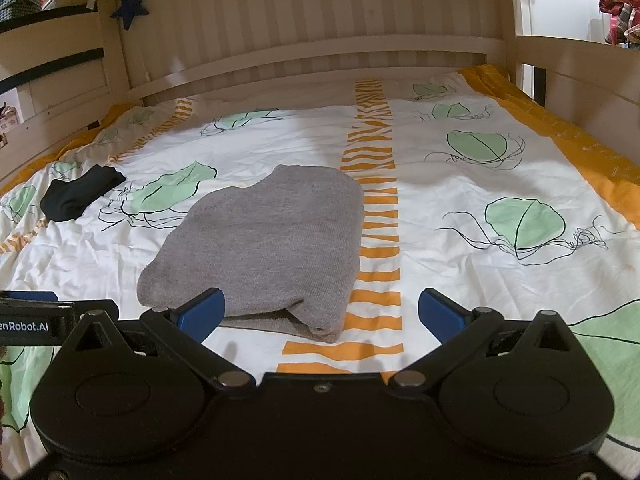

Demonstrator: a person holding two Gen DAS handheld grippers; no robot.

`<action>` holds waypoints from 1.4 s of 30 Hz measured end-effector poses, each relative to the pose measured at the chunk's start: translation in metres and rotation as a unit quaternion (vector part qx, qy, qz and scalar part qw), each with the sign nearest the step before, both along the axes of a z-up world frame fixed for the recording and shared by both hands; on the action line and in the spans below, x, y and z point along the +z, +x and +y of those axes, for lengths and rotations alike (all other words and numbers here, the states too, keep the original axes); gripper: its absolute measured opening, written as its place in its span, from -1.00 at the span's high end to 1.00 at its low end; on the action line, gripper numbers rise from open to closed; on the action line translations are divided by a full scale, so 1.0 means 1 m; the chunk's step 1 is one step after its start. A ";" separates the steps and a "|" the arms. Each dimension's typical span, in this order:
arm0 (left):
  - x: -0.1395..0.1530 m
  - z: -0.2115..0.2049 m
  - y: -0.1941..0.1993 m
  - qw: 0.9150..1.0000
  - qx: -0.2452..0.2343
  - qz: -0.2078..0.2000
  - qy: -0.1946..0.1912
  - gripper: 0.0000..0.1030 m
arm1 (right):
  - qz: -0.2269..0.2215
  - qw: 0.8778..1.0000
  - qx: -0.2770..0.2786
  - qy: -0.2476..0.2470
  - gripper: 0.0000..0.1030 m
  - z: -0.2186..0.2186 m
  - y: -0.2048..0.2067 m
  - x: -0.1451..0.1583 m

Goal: Fold large clothes

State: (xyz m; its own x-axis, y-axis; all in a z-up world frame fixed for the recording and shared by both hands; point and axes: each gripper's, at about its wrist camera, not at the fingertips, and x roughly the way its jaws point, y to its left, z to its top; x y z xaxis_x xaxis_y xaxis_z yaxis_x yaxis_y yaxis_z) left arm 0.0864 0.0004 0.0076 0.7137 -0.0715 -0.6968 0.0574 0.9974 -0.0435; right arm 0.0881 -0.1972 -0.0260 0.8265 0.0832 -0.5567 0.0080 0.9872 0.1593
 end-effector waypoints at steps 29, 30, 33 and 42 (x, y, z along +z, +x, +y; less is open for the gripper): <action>-0.005 -0.005 0.002 1.000 -0.013 0.027 0.005 -0.81 | 0.004 1.000 0.001 0.000 -0.99 0.002 -0.001 -0.003; -0.005 -0.005 0.003 1.000 -0.013 0.027 0.005 -0.81 | 0.004 1.000 0.001 0.000 -0.99 0.002 -0.001 -0.003; -0.006 -0.005 0.003 0.999 -0.013 0.029 0.006 -0.81 | 0.005 1.000 0.001 0.000 -0.99 0.002 -0.001 -0.003; -0.007 -0.004 0.004 0.999 -0.012 0.034 0.006 -0.81 | 0.007 1.000 0.003 0.000 -0.99 0.003 -0.001 -0.005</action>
State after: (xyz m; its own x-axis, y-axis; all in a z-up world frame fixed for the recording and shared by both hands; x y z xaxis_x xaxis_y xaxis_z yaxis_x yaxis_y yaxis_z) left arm 0.0907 -0.0038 0.0010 0.6633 -0.0788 -0.7442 0.0777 0.9963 -0.0363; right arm 0.0874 -0.1943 -0.0307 0.8179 0.0884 -0.5685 0.0043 0.9872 0.1597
